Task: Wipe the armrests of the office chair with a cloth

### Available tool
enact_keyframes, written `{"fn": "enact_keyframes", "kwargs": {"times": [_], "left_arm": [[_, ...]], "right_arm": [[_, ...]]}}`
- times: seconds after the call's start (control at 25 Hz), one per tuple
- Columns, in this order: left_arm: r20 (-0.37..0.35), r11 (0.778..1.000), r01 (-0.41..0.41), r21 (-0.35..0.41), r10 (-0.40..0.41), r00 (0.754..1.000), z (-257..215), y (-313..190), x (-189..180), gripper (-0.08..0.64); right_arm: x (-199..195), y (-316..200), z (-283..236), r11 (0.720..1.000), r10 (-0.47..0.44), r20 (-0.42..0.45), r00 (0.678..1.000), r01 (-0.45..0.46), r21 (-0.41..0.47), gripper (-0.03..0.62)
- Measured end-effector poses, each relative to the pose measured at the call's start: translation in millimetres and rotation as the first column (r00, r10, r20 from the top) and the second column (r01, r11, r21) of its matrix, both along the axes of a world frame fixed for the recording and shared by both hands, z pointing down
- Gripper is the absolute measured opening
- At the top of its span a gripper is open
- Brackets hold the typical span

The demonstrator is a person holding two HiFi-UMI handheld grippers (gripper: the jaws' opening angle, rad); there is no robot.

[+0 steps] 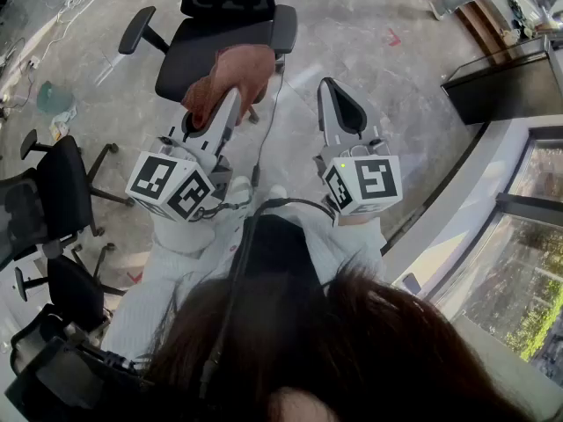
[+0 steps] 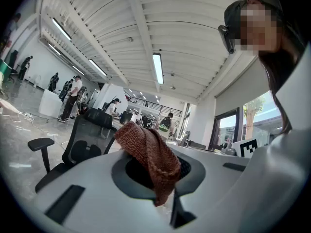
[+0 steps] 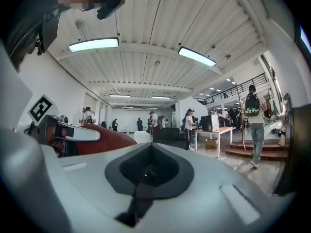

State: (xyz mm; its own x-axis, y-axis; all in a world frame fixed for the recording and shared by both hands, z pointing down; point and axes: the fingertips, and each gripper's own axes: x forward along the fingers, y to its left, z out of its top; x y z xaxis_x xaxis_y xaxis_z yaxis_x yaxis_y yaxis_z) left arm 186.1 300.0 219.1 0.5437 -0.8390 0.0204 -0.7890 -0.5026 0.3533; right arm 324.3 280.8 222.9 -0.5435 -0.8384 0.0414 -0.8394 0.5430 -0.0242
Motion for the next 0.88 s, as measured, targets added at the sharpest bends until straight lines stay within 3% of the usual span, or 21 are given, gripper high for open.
{"fn": "enact_keyframes", "kwargs": {"times": [0.4,0.64,0.88], "left_arm": [[0.006,1.000,0.028,0.001,-0.028,1.000,5,9,6,0.038],[0.005,0.997,0.081,-0.018,-0.081,0.997,17,11,2,0.038],[0.036,0.995,0.091,-0.043,-0.090,0.995,36,-24,-8,0.038]], "right_arm": [[12,8,6,1.000,0.004,-0.017,1.000,-0.005,-0.015,0.000],[26,6,21,0.999,0.006,0.015,1.000,-0.005,-0.045,0.000],[24,-24,50,0.995,0.027,0.018,0.999,-0.025,-0.098,0.001]]}}
